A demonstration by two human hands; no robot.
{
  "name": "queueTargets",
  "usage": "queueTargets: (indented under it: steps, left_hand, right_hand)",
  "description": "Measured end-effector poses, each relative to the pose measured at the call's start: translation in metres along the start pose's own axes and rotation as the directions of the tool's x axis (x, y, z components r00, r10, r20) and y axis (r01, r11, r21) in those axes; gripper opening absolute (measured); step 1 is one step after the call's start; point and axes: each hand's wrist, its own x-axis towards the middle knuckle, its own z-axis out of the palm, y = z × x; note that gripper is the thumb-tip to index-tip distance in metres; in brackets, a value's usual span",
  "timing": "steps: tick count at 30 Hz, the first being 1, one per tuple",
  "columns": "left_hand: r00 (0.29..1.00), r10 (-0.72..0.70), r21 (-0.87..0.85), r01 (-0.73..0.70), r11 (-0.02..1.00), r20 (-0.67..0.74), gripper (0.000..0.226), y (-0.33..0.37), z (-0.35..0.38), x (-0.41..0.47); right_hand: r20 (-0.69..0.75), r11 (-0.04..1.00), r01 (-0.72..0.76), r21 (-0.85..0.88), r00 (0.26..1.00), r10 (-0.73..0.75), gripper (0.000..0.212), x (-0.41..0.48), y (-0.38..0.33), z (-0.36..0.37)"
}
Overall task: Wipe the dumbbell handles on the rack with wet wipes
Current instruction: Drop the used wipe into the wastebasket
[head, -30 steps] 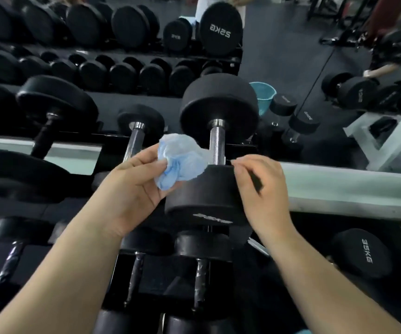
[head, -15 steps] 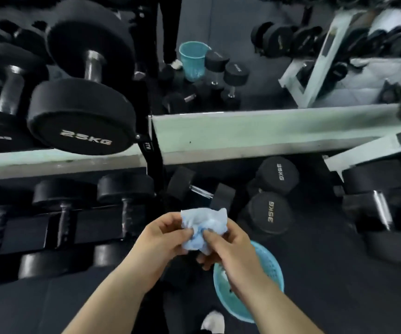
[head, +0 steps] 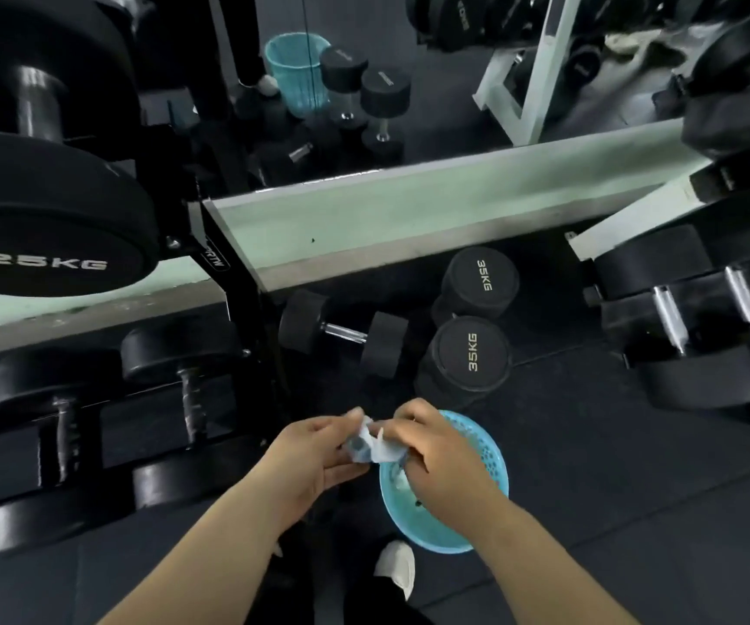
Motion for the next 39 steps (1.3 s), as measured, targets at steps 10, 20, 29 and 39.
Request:
queueTargets:
  steps: [10,20,29,39]
  left_hand:
    - [0.918,0.332,0.406,-0.225,0.886,-0.216,0.020,-0.029,0.035,0.003]
    - [0.993,-0.062,0.174,0.079,0.982,-0.101,0.034,-0.057,0.068,0.012]
    - [0.912,0.010,0.209,0.083,0.974,-0.409,0.022,-0.074,0.035,0.021]
    - [0.816,-0.001,-0.032,-0.021,0.999,-0.578,0.025,-0.095,-0.003,-0.002]
  right_hand:
    - [0.101,0.244,-0.277,0.930,0.828,0.552,0.017,-0.028,0.003,0.006]
    - [-0.271,0.898,-0.269,0.347,0.888,0.371,0.029,-0.051,0.047,0.011]
    - [-0.133,0.665,-0.686,0.295,0.659,0.740,0.027,-0.034,0.135,0.004]
    - [0.038,0.677,-0.736,-0.002,0.676,0.736,0.034,0.000,0.159,-0.006]
